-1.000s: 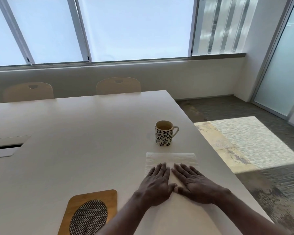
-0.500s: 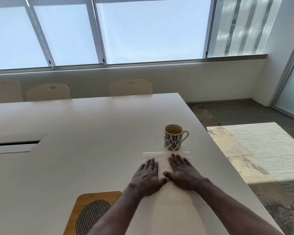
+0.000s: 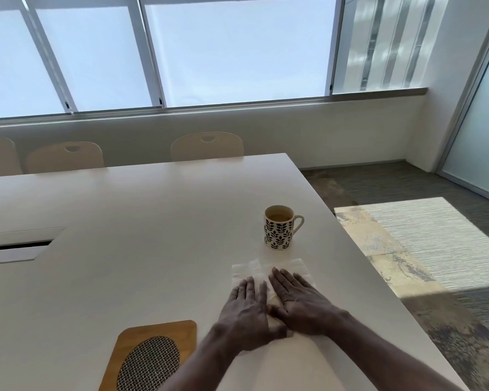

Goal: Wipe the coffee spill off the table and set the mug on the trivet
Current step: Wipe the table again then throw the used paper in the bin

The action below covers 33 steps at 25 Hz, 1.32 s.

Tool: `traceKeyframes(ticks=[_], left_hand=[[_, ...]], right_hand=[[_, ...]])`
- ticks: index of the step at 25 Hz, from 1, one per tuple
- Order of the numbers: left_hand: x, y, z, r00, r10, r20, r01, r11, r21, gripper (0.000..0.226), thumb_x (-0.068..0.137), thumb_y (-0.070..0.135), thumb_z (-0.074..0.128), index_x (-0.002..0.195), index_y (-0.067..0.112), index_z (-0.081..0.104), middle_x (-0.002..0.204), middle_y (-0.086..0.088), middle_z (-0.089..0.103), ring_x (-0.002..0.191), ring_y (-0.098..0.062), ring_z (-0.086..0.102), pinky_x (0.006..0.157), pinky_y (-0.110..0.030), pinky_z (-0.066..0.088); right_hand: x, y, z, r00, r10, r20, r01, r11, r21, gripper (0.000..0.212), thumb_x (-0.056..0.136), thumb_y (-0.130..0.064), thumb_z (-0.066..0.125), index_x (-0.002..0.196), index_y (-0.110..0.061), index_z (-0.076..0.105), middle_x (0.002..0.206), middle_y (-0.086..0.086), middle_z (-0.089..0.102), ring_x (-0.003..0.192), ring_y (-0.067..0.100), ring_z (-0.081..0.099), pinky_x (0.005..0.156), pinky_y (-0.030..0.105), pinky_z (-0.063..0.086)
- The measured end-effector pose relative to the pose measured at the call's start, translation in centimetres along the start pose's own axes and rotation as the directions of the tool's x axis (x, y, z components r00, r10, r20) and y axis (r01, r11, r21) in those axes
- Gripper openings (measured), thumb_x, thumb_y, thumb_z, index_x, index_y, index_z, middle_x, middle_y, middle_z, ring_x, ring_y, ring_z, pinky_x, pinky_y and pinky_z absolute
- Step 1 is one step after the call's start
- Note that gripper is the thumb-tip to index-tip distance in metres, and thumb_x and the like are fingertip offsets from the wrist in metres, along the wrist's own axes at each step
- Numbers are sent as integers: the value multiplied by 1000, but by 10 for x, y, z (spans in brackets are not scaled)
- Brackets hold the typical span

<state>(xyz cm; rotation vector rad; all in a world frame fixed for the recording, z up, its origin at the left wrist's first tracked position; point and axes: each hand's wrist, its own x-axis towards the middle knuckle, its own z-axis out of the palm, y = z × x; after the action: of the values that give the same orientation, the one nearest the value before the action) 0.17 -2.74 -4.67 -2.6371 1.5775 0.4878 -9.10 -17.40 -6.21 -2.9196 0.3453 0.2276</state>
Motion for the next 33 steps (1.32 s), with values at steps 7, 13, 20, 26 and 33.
traceKeyframes(ticks=[7, 13, 20, 26, 33], left_hand=[[-16, 37, 20, 1000, 14, 21, -13, 1000, -28, 125, 72, 90, 36, 152, 10, -18, 158, -18, -29, 146, -30, -28, 119, -40, -16], [2, 49, 14, 995, 101, 25, -101, 994, -35, 126, 73, 88, 42, 153, 10, -16, 159, -18, -27, 147, -28, -28, 120, -40, -17], [31, 50, -2, 998, 67, -22, -68, 994, -82, 132, 69, 93, 39, 153, 6, -14, 161, -18, -22, 149, -27, -22, 122, -40, -11], [32, 31, 1, 998, -27, -64, 20, 995, -102, 135, 65, 96, 34, 154, 3, -9, 162, -18, -17, 151, -27, -16, 121, -39, -9], [8, 2, 9, 994, -86, -67, 81, 994, -69, 134, 63, 99, 22, 153, 5, -11, 162, -17, -18, 150, -26, -18, 121, -38, -10]], right_hand=[[-51, 10, 13, 999, 23, -41, -26, 998, -55, 82, 92, -68, 16, 151, -21, -16, 156, -7, -27, 143, 6, -28, 106, 15, -30], [-57, 28, 18, 995, 79, -65, -84, 994, -70, 78, 92, -67, 12, 150, -23, -17, 158, -9, -24, 144, 7, -27, 105, 15, -29], [-32, 56, -2, 979, 203, -31, -203, 979, -8, 76, 96, -63, 16, 152, -21, -13, 162, -3, -18, 145, 7, -20, 120, 31, -11], [-2, 45, -6, 985, 173, -15, -173, 985, 11, 81, 94, -66, 17, 152, -17, -12, 163, 0, -17, 148, 11, -18, 121, 34, -11], [16, 12, 1, 997, 70, -15, -70, 997, 19, 86, 91, -70, 14, 153, -15, -10, 163, 2, -15, 149, 12, -16, 122, 35, -9]])
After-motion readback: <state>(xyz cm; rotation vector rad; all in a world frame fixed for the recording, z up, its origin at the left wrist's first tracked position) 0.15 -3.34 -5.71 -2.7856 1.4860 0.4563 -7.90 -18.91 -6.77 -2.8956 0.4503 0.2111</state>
